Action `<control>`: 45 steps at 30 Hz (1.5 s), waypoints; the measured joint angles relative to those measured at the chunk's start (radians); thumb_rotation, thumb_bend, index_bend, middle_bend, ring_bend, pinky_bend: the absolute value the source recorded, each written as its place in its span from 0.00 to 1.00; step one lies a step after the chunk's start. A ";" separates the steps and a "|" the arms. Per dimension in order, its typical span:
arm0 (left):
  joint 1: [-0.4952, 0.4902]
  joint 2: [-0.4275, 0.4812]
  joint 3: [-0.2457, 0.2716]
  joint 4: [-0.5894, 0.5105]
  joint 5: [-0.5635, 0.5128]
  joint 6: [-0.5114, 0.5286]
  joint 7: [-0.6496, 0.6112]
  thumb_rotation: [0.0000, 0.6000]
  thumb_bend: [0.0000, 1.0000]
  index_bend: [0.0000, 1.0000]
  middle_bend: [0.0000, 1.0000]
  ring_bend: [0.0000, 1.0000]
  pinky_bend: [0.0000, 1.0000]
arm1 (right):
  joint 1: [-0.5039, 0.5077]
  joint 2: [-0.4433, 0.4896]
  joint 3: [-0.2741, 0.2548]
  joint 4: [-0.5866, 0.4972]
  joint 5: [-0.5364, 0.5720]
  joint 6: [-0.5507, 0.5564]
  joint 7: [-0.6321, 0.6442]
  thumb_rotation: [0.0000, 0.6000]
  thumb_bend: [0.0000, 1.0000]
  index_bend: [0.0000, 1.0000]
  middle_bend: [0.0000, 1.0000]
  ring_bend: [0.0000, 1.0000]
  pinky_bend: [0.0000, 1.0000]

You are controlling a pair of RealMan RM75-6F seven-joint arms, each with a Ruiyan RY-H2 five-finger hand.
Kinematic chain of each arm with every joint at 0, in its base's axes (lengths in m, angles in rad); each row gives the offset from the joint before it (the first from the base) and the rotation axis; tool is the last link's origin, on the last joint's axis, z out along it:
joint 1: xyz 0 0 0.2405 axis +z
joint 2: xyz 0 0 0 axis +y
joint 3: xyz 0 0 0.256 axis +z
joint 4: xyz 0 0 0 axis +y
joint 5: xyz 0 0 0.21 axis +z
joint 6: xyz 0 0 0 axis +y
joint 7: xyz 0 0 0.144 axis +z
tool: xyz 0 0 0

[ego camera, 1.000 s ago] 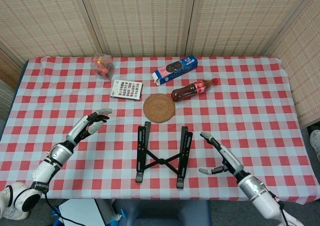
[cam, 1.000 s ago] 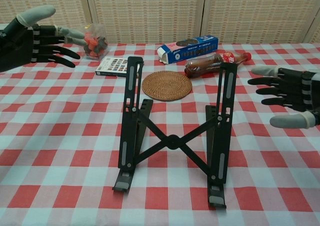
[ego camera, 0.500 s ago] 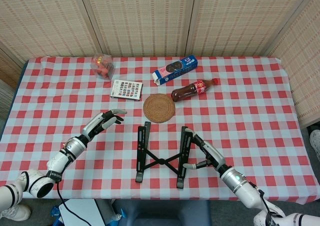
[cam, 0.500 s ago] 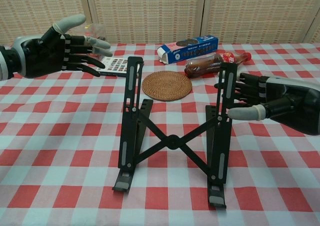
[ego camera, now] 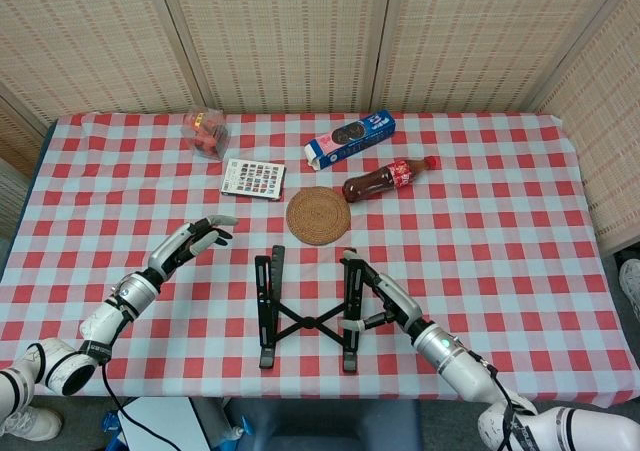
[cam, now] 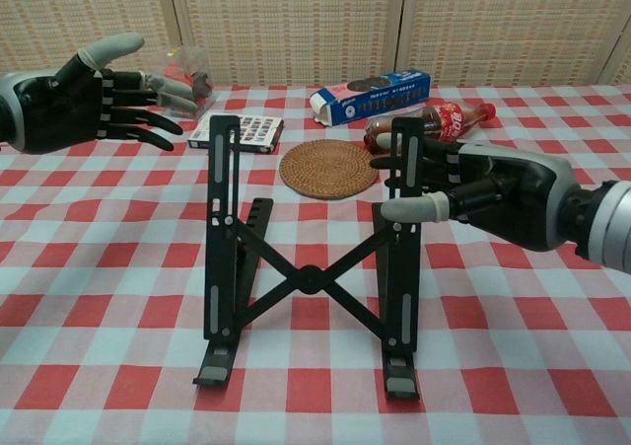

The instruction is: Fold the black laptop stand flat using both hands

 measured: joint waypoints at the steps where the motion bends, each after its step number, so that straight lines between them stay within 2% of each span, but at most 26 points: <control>1: 0.001 0.001 0.001 0.001 -0.002 0.001 -0.002 0.27 0.17 0.23 0.20 0.26 0.26 | 0.007 -0.005 0.005 0.001 0.005 -0.006 -0.007 1.00 0.00 0.00 0.04 0.00 0.00; 7: 0.011 0.009 0.007 -0.007 -0.005 0.018 -0.009 0.29 0.17 0.24 0.24 0.28 0.27 | 0.028 -0.012 0.018 -0.002 0.000 -0.024 -0.013 1.00 0.00 0.00 0.04 0.00 0.00; 12: 0.027 0.034 0.036 -0.078 0.038 0.054 -0.034 0.29 0.17 0.25 0.24 0.29 0.27 | 0.012 0.028 0.000 -0.019 -0.056 -0.017 0.024 1.00 0.00 0.00 0.05 0.00 0.00; 25: 0.010 0.048 0.107 -0.174 0.149 0.106 -0.142 0.29 0.17 0.25 0.25 0.29 0.28 | -0.033 0.115 -0.094 -0.041 -0.241 0.090 0.136 1.00 0.00 0.00 0.06 0.00 0.00; 38: -0.005 0.145 0.204 -0.270 0.294 0.226 -0.200 0.29 0.17 0.26 0.26 0.30 0.30 | -0.044 0.205 -0.185 -0.111 -0.377 0.196 0.143 1.00 0.00 0.00 0.07 0.00 0.00; 45: -0.007 0.189 0.266 -0.307 0.360 0.278 -0.200 0.30 0.17 0.26 0.26 0.30 0.30 | -0.045 0.241 -0.225 -0.146 -0.406 0.231 0.120 1.00 0.00 0.00 0.07 0.00 0.00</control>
